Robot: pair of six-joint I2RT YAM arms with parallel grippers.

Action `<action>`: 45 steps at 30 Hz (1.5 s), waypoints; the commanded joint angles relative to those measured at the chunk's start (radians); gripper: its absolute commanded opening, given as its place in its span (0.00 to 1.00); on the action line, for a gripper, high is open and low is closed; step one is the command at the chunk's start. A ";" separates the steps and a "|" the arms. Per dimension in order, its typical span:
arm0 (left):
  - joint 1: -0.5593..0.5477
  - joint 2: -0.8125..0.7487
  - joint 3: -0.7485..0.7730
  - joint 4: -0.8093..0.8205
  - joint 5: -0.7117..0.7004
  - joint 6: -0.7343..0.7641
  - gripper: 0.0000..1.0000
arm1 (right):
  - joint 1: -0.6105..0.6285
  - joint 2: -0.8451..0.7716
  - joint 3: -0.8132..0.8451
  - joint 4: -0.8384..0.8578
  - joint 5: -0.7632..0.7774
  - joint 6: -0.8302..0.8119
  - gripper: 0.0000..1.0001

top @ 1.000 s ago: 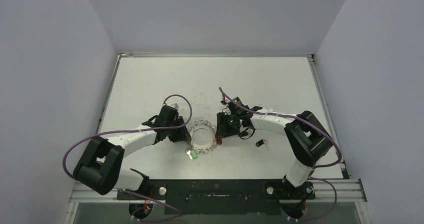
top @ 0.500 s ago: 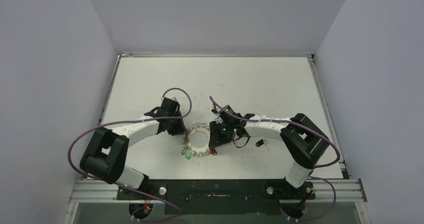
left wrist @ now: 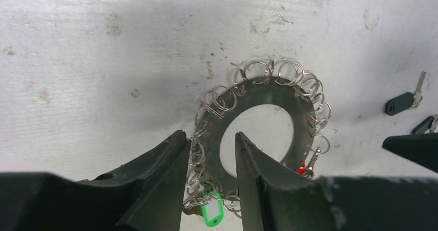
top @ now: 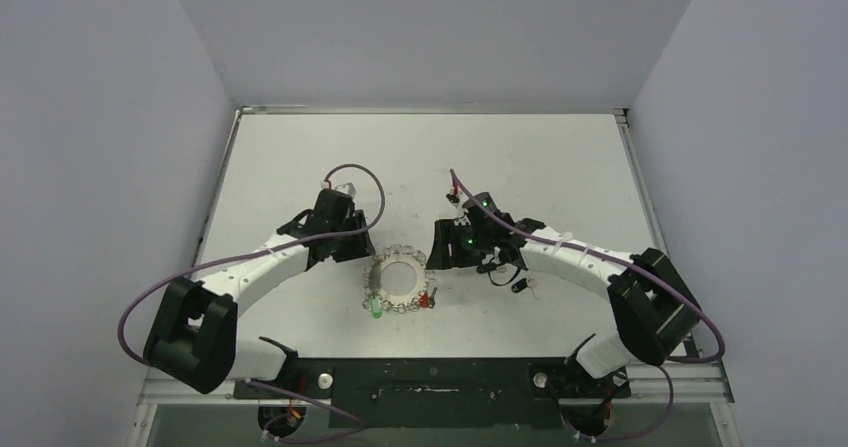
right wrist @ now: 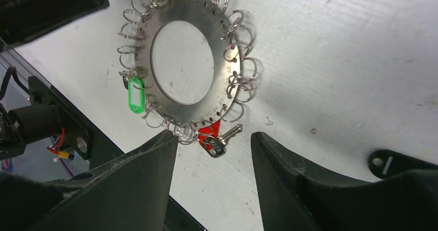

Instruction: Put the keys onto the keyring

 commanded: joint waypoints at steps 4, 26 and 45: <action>-0.115 -0.036 -0.057 0.137 0.047 -0.069 0.37 | -0.047 -0.087 -0.013 -0.001 0.002 -0.091 0.57; -0.343 0.182 0.087 0.231 0.053 -0.061 0.37 | -0.050 -0.163 -0.065 -0.002 0.065 -0.161 0.53; -0.346 0.224 0.129 0.188 0.013 -0.063 0.32 | -0.058 -0.020 -0.017 -0.015 0.024 -0.157 0.48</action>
